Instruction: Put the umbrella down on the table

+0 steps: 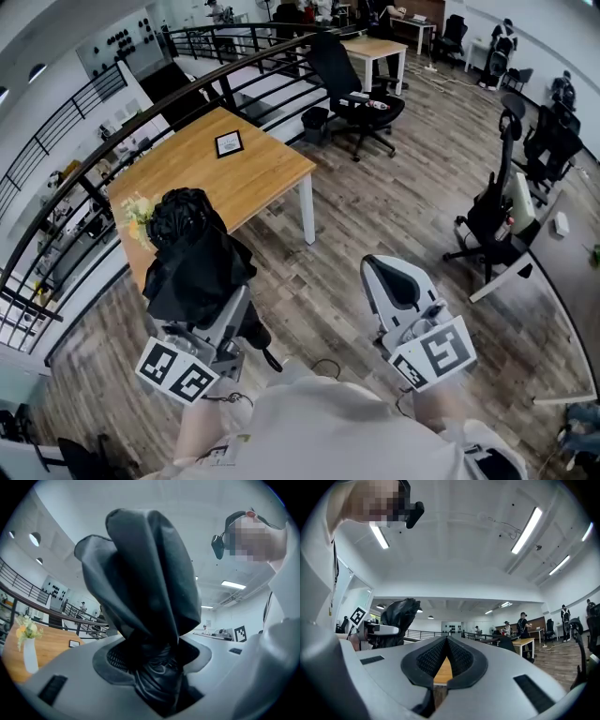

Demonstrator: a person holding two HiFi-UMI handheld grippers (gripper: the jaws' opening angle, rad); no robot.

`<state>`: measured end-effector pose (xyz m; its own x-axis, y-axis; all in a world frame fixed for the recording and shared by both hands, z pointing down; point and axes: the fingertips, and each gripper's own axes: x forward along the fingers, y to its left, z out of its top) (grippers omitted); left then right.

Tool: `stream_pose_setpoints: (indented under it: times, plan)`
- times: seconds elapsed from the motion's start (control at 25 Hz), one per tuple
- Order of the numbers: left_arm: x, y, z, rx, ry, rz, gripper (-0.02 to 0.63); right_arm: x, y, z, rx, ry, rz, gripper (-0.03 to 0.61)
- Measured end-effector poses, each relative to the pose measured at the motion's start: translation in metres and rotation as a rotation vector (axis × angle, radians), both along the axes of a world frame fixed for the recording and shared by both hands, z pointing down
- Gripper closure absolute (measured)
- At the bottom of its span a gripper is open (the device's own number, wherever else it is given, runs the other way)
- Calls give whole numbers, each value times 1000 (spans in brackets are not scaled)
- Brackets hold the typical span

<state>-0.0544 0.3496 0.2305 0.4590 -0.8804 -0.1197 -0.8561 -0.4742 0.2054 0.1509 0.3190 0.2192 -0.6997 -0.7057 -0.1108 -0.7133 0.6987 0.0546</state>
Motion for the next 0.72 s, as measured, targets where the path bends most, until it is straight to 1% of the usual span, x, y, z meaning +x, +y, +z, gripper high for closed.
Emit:
stream_pose_setpoints:
  times: [0.08,0.2,0.28,0.48,0.72]
  plan:
    - [-2,3,-5,19,11,12,353,-4,2,-1,3,-3,-3,551]
    - [18,1,-1,42,-11,12,353,12,0,14,-11,-19,-10,551]
    - [26,-3,7,43,-16,11,353,18,-2,28,-23,-20,-15,551]
    - [21,-21,25,34,-12,22,353,9,-22,48,-37,-28,-7,551]
    - [8,-58,37,18,-1,21,353,-5,-59,60,-65,-14,-17,551]
